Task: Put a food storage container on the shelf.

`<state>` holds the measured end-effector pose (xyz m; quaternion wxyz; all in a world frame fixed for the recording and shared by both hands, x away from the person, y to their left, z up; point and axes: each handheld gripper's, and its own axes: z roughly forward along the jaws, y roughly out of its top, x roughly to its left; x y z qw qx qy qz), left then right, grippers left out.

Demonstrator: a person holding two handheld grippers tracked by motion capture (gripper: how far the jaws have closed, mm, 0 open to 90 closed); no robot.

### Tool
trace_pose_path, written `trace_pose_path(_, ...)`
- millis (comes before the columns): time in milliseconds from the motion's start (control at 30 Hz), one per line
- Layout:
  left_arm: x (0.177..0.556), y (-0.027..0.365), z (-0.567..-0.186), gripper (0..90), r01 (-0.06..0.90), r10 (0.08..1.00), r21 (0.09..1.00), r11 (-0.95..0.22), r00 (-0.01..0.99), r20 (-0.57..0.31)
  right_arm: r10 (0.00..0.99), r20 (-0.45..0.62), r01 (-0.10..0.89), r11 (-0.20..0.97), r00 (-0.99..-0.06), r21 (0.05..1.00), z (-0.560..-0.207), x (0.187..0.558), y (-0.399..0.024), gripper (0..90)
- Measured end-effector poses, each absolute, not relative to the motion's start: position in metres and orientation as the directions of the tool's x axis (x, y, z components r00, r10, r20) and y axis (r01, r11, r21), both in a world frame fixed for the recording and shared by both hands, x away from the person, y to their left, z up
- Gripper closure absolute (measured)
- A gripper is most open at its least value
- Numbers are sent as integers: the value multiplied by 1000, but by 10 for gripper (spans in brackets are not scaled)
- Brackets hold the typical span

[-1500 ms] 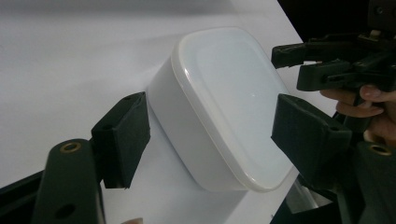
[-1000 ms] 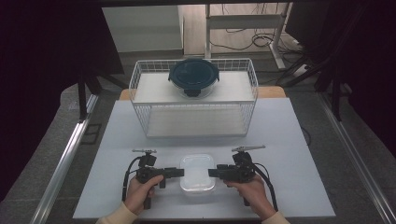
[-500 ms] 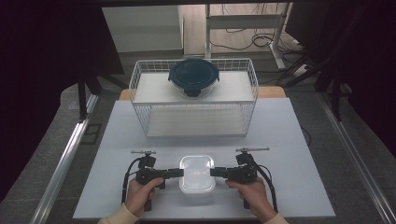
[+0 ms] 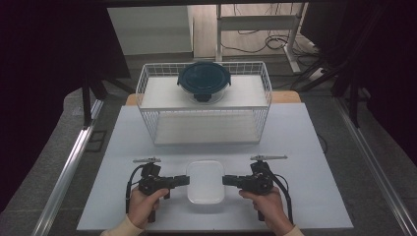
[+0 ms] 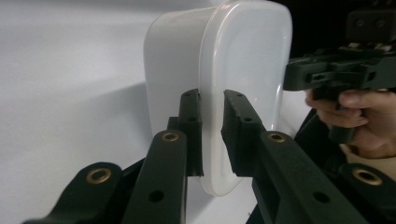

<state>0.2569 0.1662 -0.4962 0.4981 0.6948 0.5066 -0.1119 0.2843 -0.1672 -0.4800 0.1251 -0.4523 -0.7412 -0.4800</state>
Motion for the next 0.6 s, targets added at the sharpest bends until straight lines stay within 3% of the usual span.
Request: trace_pose_path(600, 252, 168, -470, 787, 757, 598, 654, -2, 525, -606, 514, 566, 717, 150, -644, 680, -457, 281, -168, 810)
